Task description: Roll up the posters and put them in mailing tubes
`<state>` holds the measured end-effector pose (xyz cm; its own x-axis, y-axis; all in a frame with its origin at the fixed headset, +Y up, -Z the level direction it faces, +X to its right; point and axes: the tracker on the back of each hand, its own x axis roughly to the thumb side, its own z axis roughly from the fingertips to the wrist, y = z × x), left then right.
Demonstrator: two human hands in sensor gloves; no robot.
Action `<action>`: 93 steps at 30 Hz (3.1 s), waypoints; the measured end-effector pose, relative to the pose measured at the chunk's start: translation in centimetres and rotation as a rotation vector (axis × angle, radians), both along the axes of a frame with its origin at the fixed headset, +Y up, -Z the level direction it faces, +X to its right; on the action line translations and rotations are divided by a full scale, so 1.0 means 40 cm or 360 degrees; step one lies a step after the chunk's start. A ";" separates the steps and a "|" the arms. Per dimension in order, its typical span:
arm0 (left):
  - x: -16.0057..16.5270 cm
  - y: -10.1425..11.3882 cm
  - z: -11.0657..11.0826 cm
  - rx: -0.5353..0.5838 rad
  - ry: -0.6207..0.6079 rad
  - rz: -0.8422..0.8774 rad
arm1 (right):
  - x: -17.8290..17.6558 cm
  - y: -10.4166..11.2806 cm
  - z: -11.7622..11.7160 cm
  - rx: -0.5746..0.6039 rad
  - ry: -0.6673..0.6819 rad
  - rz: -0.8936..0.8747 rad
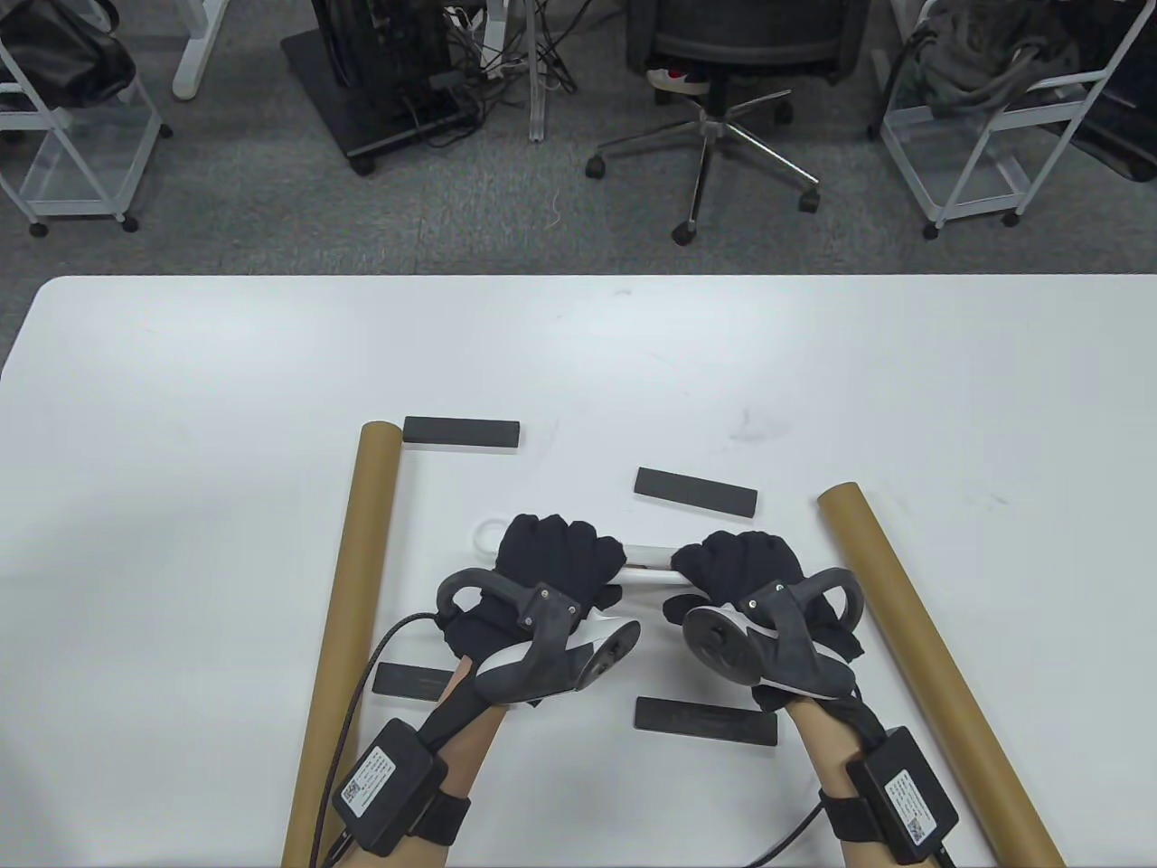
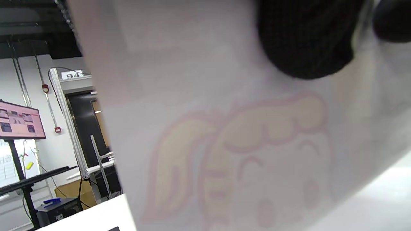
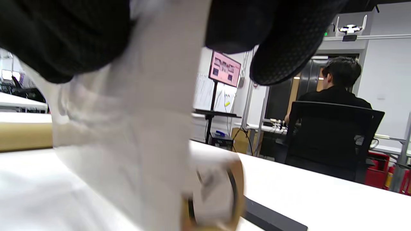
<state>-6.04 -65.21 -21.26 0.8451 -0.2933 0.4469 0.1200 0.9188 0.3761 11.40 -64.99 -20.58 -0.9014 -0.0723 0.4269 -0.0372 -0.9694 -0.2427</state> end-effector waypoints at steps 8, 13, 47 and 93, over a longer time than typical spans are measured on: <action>-0.001 -0.012 0.002 0.0001 0.0042 -0.0132 | -0.022 -0.014 0.007 -0.0028 -0.0069 0.0112; -0.001 -0.026 0.003 -0.0056 0.0065 -0.0160 | -0.027 -0.029 -0.002 -0.0071 -0.0143 0.0151; -0.019 -0.022 0.014 -0.0033 0.0008 -0.0066 | -0.044 -0.038 0.010 0.0009 -0.0100 0.0130; -0.034 -0.022 0.006 -0.0127 0.0047 0.0067 | -0.027 -0.026 0.000 -0.0243 -0.0109 0.0037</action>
<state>-7.40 -66.11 -21.04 0.8692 -0.2218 0.4420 0.0908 0.9502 0.2981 10.30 -66.02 -20.57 -0.9277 -0.0326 0.3719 -0.0025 -0.9956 -0.0935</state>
